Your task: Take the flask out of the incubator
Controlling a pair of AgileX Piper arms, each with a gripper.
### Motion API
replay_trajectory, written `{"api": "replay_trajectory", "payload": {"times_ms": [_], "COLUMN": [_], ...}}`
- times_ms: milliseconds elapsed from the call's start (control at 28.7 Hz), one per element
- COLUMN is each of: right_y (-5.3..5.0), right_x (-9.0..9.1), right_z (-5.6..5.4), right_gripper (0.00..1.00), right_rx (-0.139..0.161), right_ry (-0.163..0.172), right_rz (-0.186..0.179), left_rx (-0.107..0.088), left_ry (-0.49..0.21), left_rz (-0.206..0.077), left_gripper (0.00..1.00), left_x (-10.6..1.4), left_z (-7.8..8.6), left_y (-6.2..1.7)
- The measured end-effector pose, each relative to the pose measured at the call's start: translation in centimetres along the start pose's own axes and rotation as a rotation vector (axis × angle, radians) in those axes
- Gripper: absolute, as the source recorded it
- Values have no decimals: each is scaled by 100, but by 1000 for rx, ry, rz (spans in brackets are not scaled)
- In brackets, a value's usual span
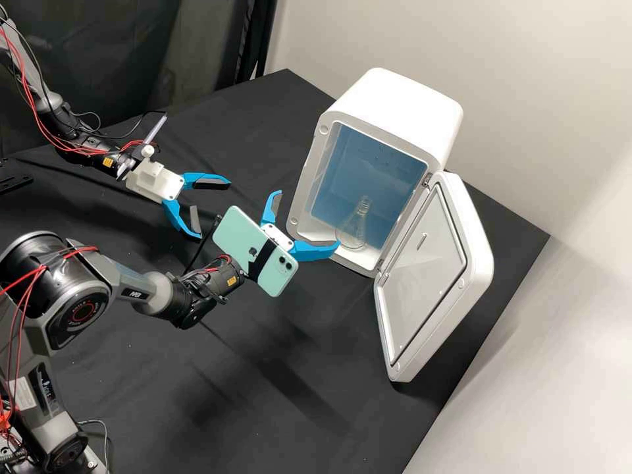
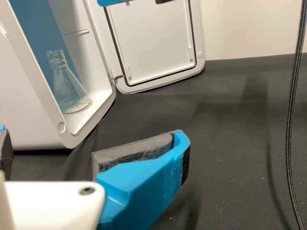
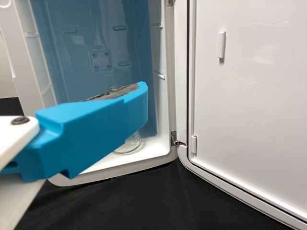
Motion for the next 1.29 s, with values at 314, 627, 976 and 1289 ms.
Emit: {"api": "replay_trajectory", "payload": {"times_ms": [314,627,976,1289], "right_y": [1,4,20,-2], "right_x": [0,4,31,72], "right_z": [1,21,190,330], "right_gripper": [100,100,100,100], "right_rx": [5,9,28,27], "right_ry": [-1,-8,-61,-98], "right_rz": [2,2,10,10], "left_rx": [0,1,-7,-6], "left_ry": [-5,-5,-5,-5], "left_rz": [-2,6,6,8], "left_gripper": [100,100,100,100], "left_x": [-3,-11,-11,-7], "left_z": [-9,-6,-6,-7], "left_y": [-1,24,24,31]}}
